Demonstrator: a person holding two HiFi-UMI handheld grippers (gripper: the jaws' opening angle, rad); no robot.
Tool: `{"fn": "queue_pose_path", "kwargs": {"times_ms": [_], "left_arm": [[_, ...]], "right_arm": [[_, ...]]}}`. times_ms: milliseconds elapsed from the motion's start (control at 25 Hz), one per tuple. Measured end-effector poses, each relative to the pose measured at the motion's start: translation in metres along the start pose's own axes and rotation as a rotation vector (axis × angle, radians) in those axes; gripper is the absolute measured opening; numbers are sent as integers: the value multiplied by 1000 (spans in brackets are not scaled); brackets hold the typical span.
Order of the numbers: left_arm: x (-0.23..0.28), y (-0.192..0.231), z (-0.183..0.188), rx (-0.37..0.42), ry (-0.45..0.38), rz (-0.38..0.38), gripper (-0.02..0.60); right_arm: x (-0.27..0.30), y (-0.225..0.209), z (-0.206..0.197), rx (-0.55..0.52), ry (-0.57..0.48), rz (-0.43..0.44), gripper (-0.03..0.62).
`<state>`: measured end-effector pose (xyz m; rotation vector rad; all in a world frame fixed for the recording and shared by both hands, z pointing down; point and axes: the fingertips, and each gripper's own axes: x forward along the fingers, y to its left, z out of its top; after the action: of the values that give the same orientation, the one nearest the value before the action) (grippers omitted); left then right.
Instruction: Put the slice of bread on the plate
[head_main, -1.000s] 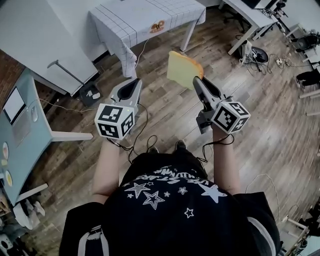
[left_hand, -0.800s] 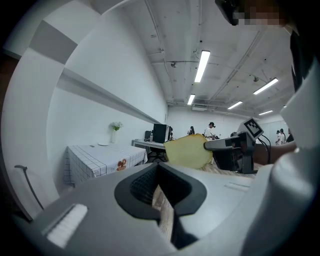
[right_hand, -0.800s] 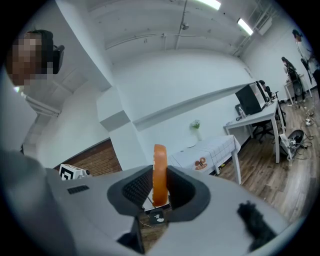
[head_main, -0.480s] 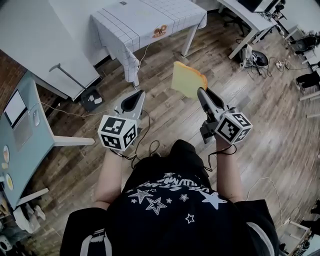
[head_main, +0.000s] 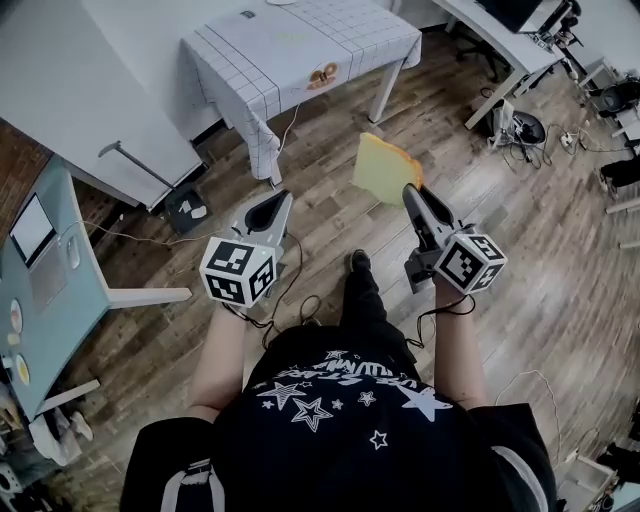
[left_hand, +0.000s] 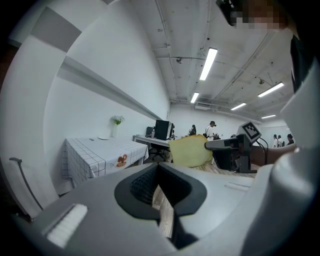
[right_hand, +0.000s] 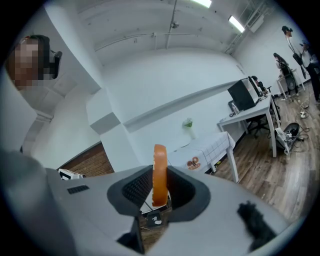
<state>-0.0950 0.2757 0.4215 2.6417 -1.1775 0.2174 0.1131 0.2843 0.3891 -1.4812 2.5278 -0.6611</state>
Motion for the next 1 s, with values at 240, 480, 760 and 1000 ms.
{"fn": "queue_pose_path", "kwargs": {"times_ms": [240, 480, 760, 1000], "left_arm": [[56, 27, 17, -8, 7, 68, 9], [111, 48, 38, -29, 10, 121, 9], [161, 61, 52, -47, 27, 182, 9], [207, 56, 69, -46, 22, 198, 9]], "right_arm": [[58, -44, 23, 21, 16, 61, 91], [115, -80, 53, 0, 61, 125, 91], [157, -127, 83, 10, 90, 172, 91], [187, -154, 121, -7, 66, 228, 92]]}}
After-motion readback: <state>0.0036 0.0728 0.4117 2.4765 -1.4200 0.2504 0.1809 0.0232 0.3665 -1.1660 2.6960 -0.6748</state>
